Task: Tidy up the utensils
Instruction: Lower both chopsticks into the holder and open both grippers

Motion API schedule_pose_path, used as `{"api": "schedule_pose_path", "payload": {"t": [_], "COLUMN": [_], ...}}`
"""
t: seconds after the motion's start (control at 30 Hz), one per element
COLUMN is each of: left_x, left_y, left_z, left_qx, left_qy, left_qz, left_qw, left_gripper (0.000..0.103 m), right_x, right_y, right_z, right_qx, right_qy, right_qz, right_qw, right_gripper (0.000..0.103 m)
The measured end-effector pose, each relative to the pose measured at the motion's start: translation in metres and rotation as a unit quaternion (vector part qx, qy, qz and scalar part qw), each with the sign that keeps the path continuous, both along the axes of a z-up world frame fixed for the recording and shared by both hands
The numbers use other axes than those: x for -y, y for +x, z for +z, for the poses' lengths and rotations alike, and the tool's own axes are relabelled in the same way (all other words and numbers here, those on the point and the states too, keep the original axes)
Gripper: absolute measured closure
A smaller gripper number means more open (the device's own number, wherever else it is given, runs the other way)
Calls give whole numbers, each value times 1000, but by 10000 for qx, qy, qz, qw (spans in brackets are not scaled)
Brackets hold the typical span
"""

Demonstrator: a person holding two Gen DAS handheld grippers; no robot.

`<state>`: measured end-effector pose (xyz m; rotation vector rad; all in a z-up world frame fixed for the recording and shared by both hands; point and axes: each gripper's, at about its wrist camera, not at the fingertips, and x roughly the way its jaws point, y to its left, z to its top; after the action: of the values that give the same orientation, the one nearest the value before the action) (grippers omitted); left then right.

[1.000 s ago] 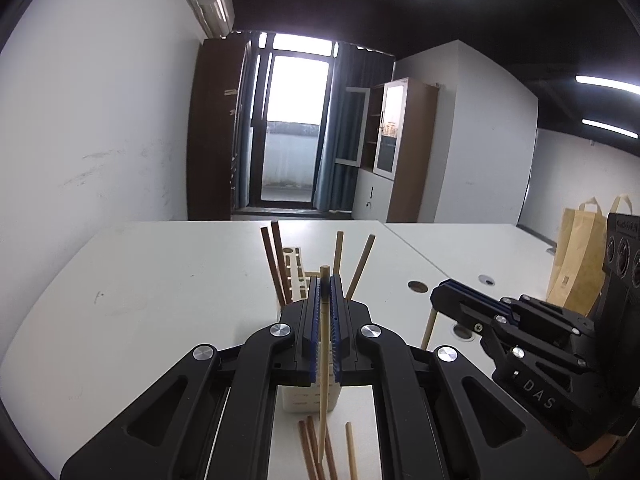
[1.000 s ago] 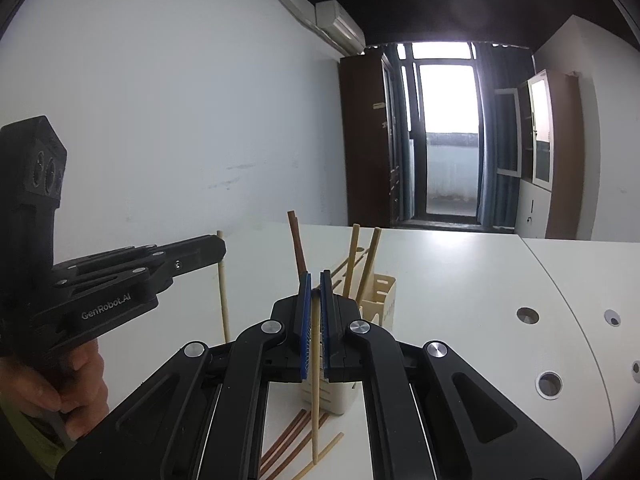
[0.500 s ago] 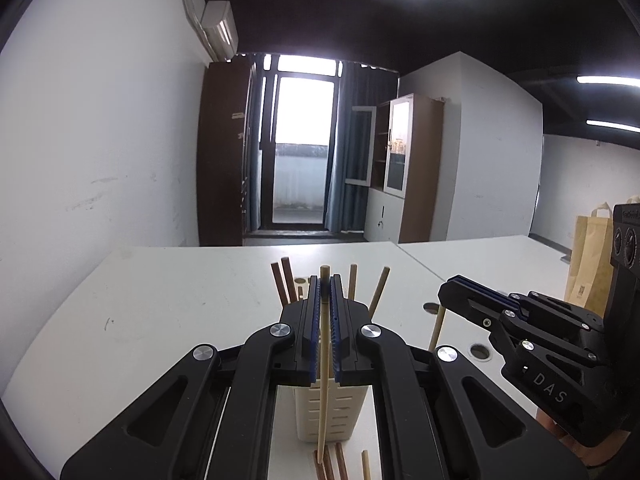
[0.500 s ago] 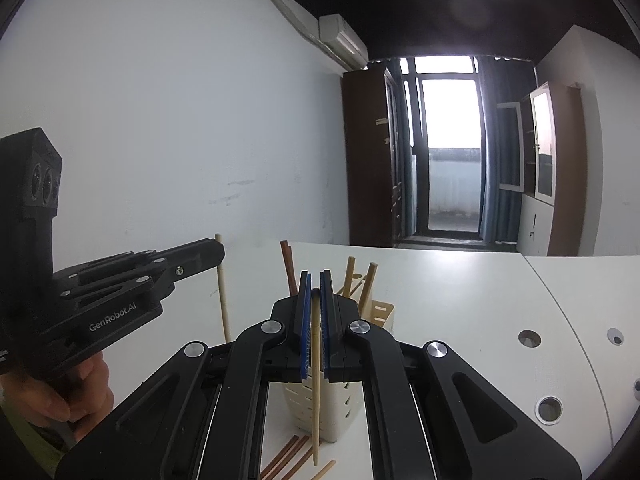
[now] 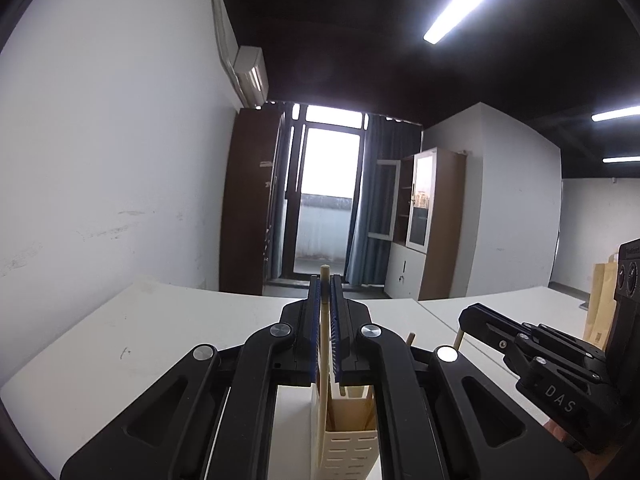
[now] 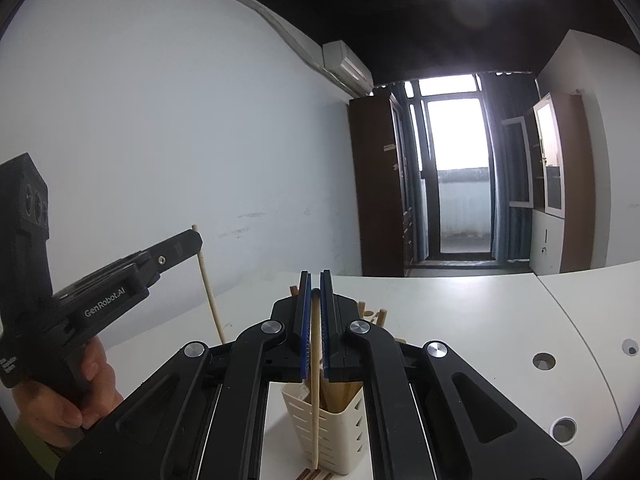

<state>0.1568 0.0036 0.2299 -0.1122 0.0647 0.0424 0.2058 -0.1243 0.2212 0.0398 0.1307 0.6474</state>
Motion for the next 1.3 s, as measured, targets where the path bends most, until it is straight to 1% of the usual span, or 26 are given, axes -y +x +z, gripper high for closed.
{"api": "schedule_pose_path", "payload": {"t": [0.07,0.2,0.27,0.33,0.43,0.67,0.9,1.0,1.1,1.3], "left_x": [1,1,2,2,5,5,8,7,6,1], "left_y": [-1,-9,-10,-9,-8,-4,7,12,21,43], "left_z": [2,6,6,4,3,2,3,-5,-10,-18], "left_qx": [120,533,658,707,769,882,913,896,766,294], "left_qy": [-13,8,-17,-80,-4,-40,-71,-23,-7,-37], "left_qz": [-7,52,22,-7,18,36,-36,-34,-27,-78], "left_qw": [9999,9986,9978,9975,9970,9961,9958,9960,9971,9995], "left_gripper": [99,99,99,99,99,99,99,99,99,99], "right_x": [3,12,15,17,17,16,16,13,7,2], "right_y": [-1,-8,-11,-13,-12,-4,3,11,18,28], "right_z": [3,9,13,15,18,22,24,21,12,0], "right_qx": [129,439,611,699,795,883,1011,957,819,499], "right_qy": [122,451,531,598,589,645,738,678,550,307], "right_qz": [64,217,243,305,239,236,246,230,164,114], "right_qw": [9998,9978,9964,9953,9948,9937,9918,9928,9950,9982], "right_gripper": [98,98,98,98,98,98,98,98,98,98]}}
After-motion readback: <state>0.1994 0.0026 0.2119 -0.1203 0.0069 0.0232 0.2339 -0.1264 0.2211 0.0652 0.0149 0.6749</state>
